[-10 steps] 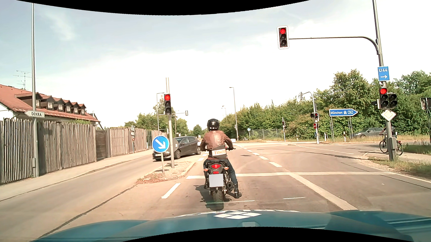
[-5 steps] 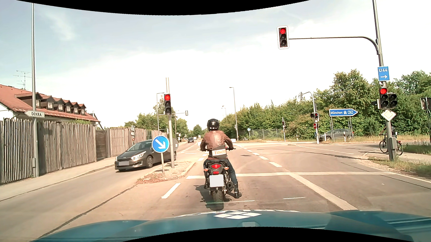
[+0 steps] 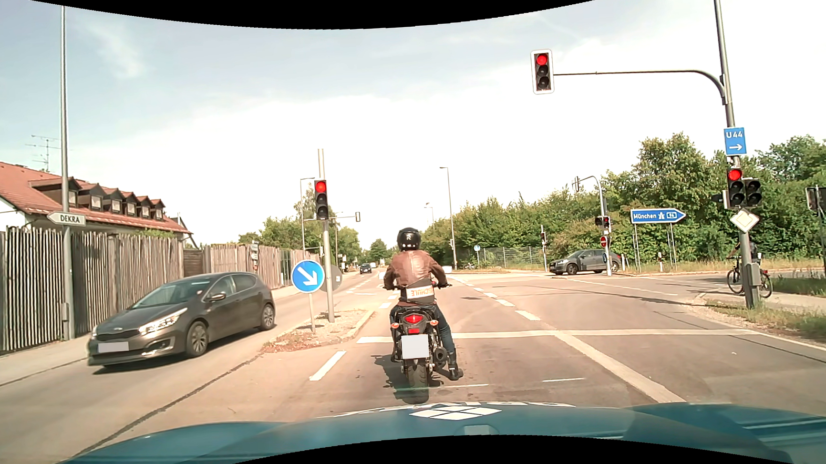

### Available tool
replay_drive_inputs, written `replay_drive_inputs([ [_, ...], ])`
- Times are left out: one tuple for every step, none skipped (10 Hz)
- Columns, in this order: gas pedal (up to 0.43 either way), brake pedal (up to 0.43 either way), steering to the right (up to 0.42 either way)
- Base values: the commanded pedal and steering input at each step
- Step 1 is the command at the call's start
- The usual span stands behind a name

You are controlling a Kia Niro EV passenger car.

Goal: Follow the waypoints while adhering to traffic rules and regulations

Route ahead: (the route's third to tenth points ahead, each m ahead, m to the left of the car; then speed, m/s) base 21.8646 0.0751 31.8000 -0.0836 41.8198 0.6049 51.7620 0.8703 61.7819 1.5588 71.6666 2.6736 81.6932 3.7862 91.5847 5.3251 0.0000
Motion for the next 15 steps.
replay_drive_inputs([
  [0.0,0.323,-0.009],
  [0.0,0.323,-0.009],
  [0.0,0.323,-0.009],
  [0.0,0.323,-0.009],
  [0.0,0.323,-0.009],
  [0.0,0.323,-0.009],
  [0.0,0.323,-0.009],
  [0.0,0.323,-0.009],
  [0.0,0.323,-0.009],
  [0.0,0.323,-0.009],
  [0.0,0.323,-0.009],
  [0.0,0.323,-0.009],
  [0.0,0.323,-0.009],
  [0.0,0.323,-0.009],
  [0.0,0.323,-0.009],
])
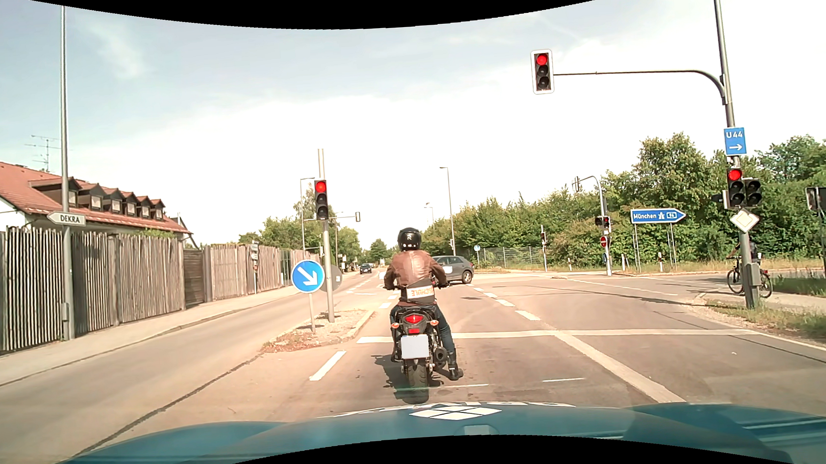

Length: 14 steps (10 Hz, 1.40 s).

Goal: Follow the waypoints while adhering to traffic rules and regulations

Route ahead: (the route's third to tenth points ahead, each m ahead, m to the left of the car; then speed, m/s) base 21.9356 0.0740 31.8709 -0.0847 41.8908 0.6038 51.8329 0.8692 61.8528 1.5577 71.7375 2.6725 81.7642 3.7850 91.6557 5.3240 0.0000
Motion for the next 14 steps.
replay_drive_inputs([
  [0.0,0.323,-0.009],
  [0.0,0.323,-0.009],
  [0.0,0.323,-0.009],
  [0.0,0.323,-0.009],
  [0.0,0.323,-0.009],
  [0.0,0.323,-0.009],
  [0.0,0.323,-0.009],
  [0.0,0.323,-0.009],
  [0.0,0.323,-0.009],
  [0.0,0.323,-0.009],
  [0.0,0.323,-0.009],
  [0.0,0.323,-0.009],
  [0.0,0.323,-0.009],
  [0.0,0.323,-0.009],
])
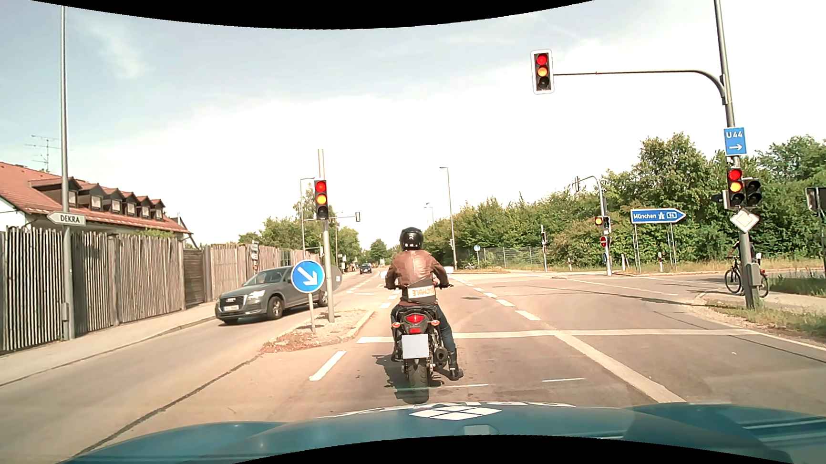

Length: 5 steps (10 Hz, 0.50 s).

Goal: Follow the waypoints while adhering to traffic rules and regulations

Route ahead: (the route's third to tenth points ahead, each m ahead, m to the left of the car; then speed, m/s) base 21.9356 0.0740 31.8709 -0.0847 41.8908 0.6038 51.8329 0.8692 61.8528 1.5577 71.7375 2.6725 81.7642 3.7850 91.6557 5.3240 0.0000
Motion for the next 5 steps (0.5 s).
replay_drive_inputs([
  [0.0,0.323,-0.009],
  [0.0,0.323,-0.009],
  [0.0,0.323,-0.009],
  [0.0,0.323,-0.009],
  [0.0,0.323,-0.009],
])
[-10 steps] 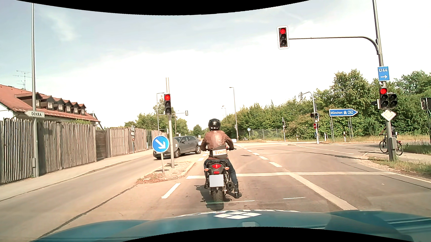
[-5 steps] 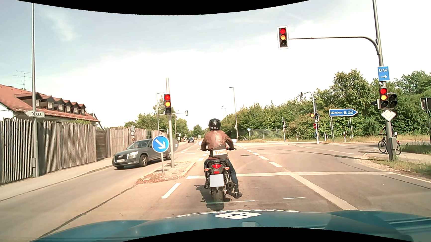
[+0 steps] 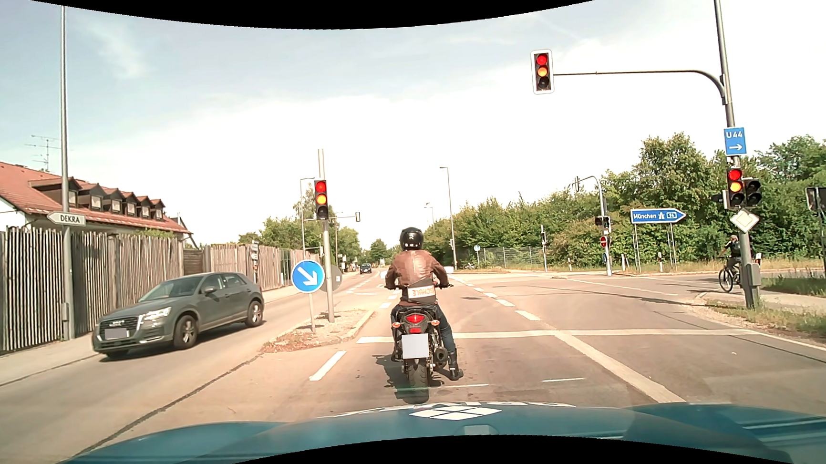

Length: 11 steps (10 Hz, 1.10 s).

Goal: Follow the waypoints while adhering to traffic rules and regulations

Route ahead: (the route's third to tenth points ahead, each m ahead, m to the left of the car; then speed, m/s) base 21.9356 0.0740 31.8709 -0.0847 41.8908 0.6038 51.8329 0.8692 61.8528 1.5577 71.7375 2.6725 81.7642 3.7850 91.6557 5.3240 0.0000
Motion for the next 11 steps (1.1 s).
replay_drive_inputs([
  [0.0,0.323,-0.009],
  [0.0,0.317,-0.009],
  [0.0,0.256,-0.009],
  [0.0,0.104,-0.009],
  [0.0,0.0,-0.009],
  [0.0,0.0,-0.009],
  [0.0,0.0,-0.009],
  [0.0,0.0,-0.009],
  [0.0,0.0,-0.009],
  [0.0,0.0,-0.009],
  [0.0,0.0,-0.009],
])
